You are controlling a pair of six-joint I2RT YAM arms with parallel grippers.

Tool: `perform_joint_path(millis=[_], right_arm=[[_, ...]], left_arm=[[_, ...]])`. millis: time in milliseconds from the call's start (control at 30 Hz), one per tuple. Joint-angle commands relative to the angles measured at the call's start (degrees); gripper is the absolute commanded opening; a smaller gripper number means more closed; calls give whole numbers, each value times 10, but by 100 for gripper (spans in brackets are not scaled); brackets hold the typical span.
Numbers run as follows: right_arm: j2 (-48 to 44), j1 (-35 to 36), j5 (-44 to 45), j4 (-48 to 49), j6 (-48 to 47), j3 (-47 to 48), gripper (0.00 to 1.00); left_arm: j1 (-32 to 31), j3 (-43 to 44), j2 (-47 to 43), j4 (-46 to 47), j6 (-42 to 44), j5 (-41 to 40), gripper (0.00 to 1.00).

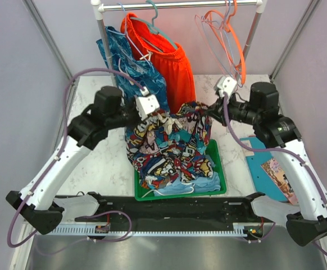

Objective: Place the shorts on the hanger

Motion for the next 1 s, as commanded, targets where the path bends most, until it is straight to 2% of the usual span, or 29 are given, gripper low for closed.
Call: perform_joint_path(millis=[0,33,167,333,367,400,467,500,533,567,600,667,700,767,967], right_arm=[[-59,-1,-49,-28,-123,-100,0],[-65,-2,-61,-39,-139,-144,0],[-95,4,-70,-47,-225,-257,0],[-96,20,-43,-28,-319,-375,3],[-91,23,-41,-17,-322,-383,4],[-88,24,-36,-14,-322,-389,15],[-79,30,-37,-23,-327,-386,27],[-77,31,-40,-33,-330,-380,44],[-77,31,-42,-44,-344,-367,53],[-81,31,-42,-73,-350,-359,60],[-85,31,-41,-89,-357,-351,69],[-105,31,-37,-133,-363,-328,77],[-113,30,-37,-150,-366,-307,89],[-134,31,-40,-210,-377,-282,98],[-173,30,-41,-323,-374,-197,98]], left_arm=[[-33,-141,-83,1,17,2,2],[-45,-196,-92,1,15,3,2],[-137,-308,-99,25,-34,-25,2],[-146,-397,-72,66,-63,-23,2],[-154,-404,-60,69,-61,-29,14],[-157,-408,-57,69,-59,-28,27],[-156,-399,-50,58,-59,-8,49],[-156,-393,-53,37,-56,18,54],[-155,-376,-56,27,-51,30,59],[-151,-365,-65,13,-47,46,74],[-147,-353,-68,-5,-39,64,84],[-134,-315,-76,-41,-35,104,88],[-130,-289,-81,-51,-38,122,89],[-121,-261,-85,-93,-27,140,90],[-119,-199,-104,-150,-8,145,92]])
